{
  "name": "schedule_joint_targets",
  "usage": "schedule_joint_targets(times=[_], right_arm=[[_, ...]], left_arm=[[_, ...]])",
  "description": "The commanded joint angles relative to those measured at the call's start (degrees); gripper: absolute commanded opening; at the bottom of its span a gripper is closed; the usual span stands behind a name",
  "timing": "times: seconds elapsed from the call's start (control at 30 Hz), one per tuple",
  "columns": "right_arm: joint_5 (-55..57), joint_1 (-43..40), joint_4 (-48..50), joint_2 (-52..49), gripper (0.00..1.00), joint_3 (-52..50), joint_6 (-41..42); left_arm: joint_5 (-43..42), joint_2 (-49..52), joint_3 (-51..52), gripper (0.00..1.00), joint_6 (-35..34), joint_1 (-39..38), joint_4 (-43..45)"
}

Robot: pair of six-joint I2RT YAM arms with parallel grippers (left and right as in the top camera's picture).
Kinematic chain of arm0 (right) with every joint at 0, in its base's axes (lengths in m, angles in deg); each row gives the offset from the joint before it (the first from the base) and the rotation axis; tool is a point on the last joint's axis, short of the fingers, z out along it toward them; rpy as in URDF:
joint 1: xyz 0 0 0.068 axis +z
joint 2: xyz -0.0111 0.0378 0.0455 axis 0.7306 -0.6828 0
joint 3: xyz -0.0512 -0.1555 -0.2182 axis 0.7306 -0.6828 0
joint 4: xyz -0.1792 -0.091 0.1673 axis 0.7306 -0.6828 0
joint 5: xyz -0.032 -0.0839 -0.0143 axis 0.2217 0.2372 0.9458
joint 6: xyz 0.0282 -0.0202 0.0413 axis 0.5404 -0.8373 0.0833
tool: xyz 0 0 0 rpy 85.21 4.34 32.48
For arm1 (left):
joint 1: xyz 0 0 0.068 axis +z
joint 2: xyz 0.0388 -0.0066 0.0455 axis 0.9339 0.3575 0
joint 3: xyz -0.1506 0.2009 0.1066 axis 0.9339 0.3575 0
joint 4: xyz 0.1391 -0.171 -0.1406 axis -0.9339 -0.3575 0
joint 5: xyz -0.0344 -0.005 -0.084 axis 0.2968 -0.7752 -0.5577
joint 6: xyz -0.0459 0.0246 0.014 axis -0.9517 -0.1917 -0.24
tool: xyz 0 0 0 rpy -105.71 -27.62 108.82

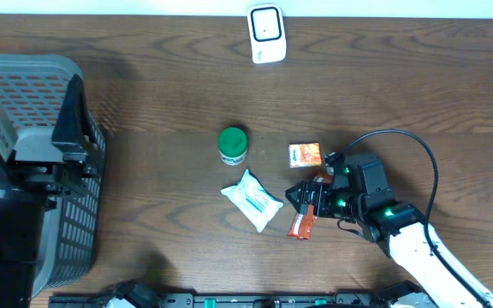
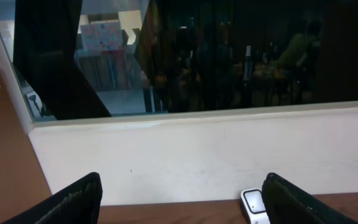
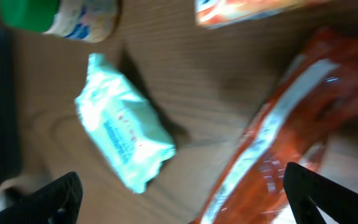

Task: Scan the item barcode
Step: 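Lift the chocolate bar with the right gripper and raise it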

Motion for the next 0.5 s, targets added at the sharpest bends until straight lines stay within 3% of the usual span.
schedule_joint_targets(times=[0.0, 0.33, 0.47], right_arm=[[6.58, -0.76, -0.68, -1.40, 0.99, 0.85, -1.51], [12.48, -3.58, -0.76, -9.35, 0.99, 0.85, -1.33], [7.89, -3.93, 2.12, -16.37, 0.99, 0.85, -2.47]], left_arm=[[0.68, -0.42, 0.39, 0.82, 0.13, 0.02, 0.44], [0.68, -0.42, 0.39, 0.82, 0.13, 0.02, 0.44], [0.68, -0.42, 0.39, 0.82, 0.13, 0.02, 0.44]])
